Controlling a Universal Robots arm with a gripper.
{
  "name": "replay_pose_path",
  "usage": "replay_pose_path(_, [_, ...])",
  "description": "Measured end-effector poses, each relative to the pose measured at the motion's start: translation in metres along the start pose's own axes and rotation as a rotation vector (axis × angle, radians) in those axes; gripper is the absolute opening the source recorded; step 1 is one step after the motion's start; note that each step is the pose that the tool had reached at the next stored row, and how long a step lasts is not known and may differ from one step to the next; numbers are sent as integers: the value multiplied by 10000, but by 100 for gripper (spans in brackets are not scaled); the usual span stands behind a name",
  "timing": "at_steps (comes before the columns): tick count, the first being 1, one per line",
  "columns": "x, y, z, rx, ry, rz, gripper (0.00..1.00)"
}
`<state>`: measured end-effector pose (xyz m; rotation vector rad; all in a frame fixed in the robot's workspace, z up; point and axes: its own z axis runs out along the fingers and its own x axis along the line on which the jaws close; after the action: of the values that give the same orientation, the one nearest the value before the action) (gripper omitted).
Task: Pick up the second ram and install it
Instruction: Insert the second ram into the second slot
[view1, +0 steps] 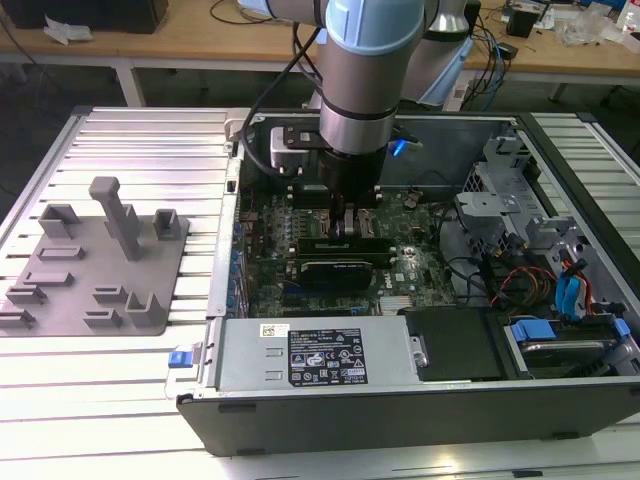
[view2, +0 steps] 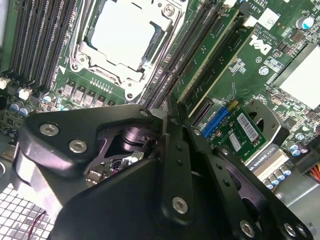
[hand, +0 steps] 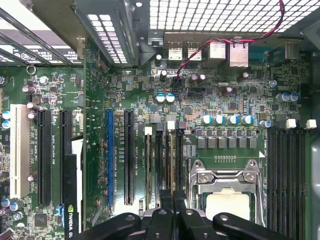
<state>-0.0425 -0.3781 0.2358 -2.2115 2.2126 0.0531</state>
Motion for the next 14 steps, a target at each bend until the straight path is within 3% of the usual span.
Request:
replay_pose_path(11, [1,0,33,20,-1,-1,9])
replay_pose_path(14, [0,1,9,22,-2,-1,9])
